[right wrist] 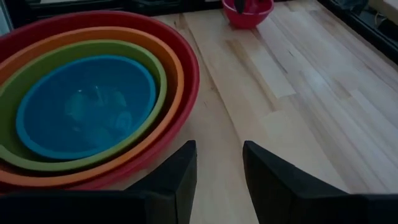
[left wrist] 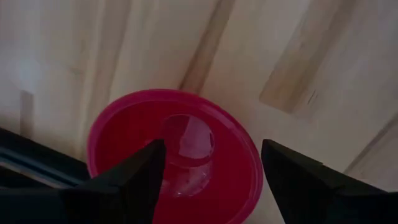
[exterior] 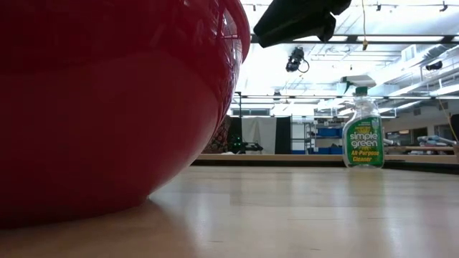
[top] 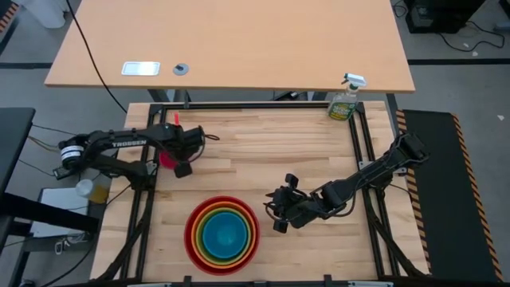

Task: Nest bowls inside each other
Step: Stack the pink bowl on top of the blue bowl

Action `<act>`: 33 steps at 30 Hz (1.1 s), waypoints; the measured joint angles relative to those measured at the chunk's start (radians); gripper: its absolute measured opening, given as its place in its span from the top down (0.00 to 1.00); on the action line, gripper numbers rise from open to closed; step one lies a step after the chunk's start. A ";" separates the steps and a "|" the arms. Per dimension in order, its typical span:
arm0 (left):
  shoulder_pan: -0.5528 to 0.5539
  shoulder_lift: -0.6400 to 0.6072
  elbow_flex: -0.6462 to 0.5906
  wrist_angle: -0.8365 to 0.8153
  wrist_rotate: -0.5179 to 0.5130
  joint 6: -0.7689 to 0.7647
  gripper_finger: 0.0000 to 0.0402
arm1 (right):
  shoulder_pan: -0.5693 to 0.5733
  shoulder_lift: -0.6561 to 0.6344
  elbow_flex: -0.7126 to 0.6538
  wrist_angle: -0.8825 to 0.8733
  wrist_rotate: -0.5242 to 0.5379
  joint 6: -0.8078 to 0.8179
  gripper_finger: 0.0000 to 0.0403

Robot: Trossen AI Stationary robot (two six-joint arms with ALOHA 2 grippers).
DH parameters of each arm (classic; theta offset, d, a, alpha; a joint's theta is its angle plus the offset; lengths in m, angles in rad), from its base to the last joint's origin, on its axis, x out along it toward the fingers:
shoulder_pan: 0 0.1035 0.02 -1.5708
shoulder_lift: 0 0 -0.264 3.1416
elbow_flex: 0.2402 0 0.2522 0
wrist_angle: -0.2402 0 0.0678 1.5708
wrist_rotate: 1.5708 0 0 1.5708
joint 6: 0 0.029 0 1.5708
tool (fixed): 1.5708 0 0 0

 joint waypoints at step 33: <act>-0.091 0.154 0.059 0.013 0.004 0.097 0.96 | -0.004 0.000 0.000 0.011 0.000 -0.017 0.66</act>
